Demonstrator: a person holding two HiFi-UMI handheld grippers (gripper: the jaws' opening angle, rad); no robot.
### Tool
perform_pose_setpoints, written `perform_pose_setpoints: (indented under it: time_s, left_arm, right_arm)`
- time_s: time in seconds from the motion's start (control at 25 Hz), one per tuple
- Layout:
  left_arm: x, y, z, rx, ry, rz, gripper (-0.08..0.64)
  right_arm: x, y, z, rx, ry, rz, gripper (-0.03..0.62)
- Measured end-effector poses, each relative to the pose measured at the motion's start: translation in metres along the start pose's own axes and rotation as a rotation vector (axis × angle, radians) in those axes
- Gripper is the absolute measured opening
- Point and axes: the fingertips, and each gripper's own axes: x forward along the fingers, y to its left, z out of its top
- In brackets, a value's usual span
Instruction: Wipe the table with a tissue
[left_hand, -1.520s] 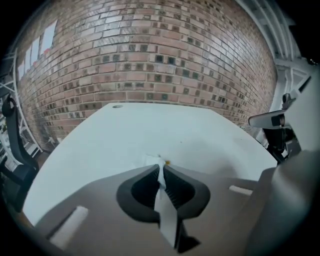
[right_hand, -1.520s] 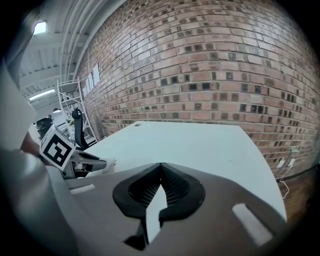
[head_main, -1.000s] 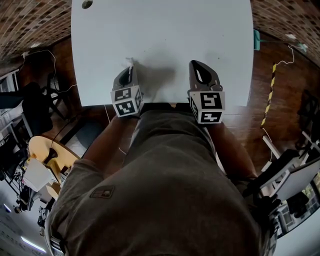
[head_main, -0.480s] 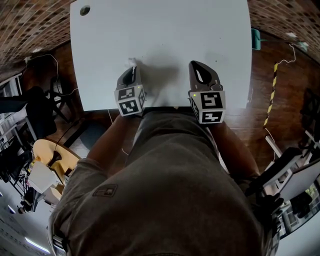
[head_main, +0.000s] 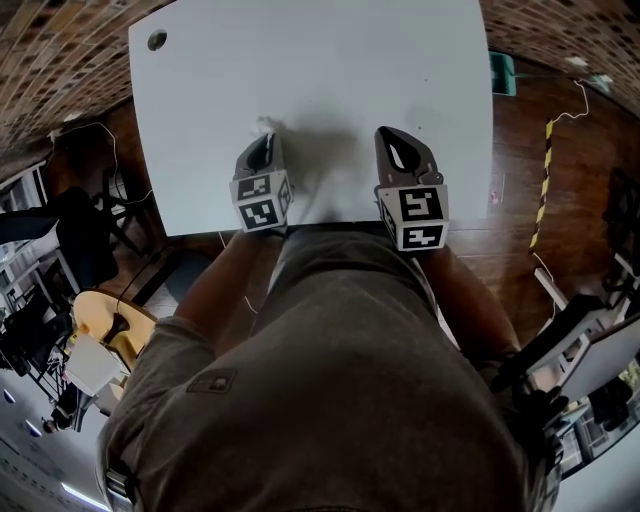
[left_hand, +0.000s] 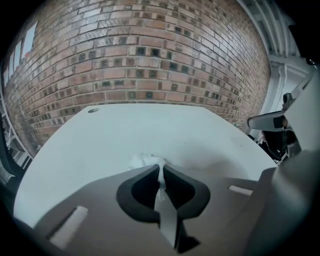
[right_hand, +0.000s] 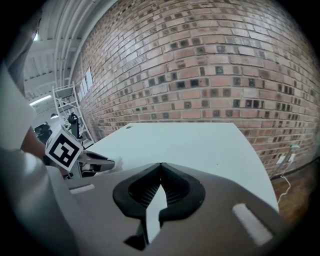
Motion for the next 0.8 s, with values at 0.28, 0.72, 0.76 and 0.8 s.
perform_pose_setpoints:
  time_s: [0.28,0.72,0.76,0.8]
  left_arm:
    - [0.012,-0.016,0.013,0.019,0.007,-0.016,0.015]
    - [0.025,-0.032,0.023,0.047,0.02,-0.053,0.015]
    - [0.027,-0.034,0.024,0.051,0.02,-0.057,0.015]
    - [0.029,-0.036,0.025,0.055,0.021,-0.062,0.015]
  right_arm:
    - [0.0,-0.015,-0.002,0.023,0.006,0.0,0.014]
    - [0.001,-0.026,0.003,0.035,-0.013,-0.023,0.014]
    - [0.0,-0.028,0.004,0.038,-0.016,-0.027,0.014]
    - [-0.001,-0.029,0.004,0.042,-0.018,-0.03,0.014]
